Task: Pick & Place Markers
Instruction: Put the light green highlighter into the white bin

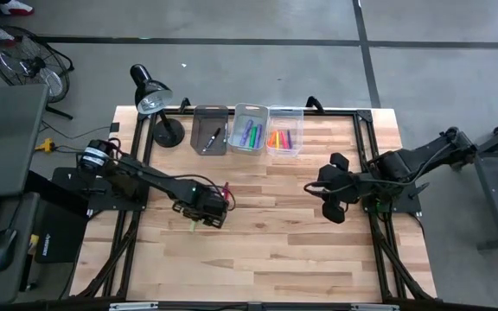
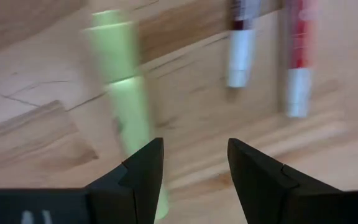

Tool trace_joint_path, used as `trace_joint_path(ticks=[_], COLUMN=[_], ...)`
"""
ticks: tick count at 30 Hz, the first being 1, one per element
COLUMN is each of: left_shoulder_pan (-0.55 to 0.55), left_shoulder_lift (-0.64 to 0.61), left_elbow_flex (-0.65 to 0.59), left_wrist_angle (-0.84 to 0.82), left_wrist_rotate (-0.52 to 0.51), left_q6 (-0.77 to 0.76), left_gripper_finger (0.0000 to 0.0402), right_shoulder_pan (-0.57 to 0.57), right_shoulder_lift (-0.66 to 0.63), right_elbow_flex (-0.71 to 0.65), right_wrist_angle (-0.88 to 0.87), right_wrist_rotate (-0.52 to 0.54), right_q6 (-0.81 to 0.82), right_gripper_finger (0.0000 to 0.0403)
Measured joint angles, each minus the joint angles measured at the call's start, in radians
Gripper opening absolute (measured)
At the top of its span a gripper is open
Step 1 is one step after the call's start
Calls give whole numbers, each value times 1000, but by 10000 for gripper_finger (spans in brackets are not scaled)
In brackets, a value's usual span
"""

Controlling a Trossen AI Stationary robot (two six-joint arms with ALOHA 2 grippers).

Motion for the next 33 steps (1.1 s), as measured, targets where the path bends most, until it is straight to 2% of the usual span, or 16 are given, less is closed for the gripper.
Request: trace_joint_path(ticks=[9, 14, 21, 28, 33], left_shoulder_pan=[0, 0, -16, -13, -22], left_shoulder_lift=[59, 63, 40, -15, -63], left_elbow_flex=[-3, 50, 144, 144, 144], left_wrist_angle=[17, -3, -162, -418, -516], left_wrist_rotate=[35, 4, -129, -149, -155], left_q6=[10, 20, 28, -57, -102], left_gripper_finger=[175, 175, 175, 175, 175], right_shoulder_pan=[20, 20, 20, 20, 20], right_shoulder_lift=[0, 0, 0, 0, 0], right_elbow_flex=[0, 0, 0, 0, 0], right_wrist_angle=[-9, -10, -10, -10, -10], right_wrist_rotate=[16, 29, 49, 58, 72], right_q6=[6, 6, 6, 6, 6], right_gripper_finger=[103, 103, 103, 103, 103])
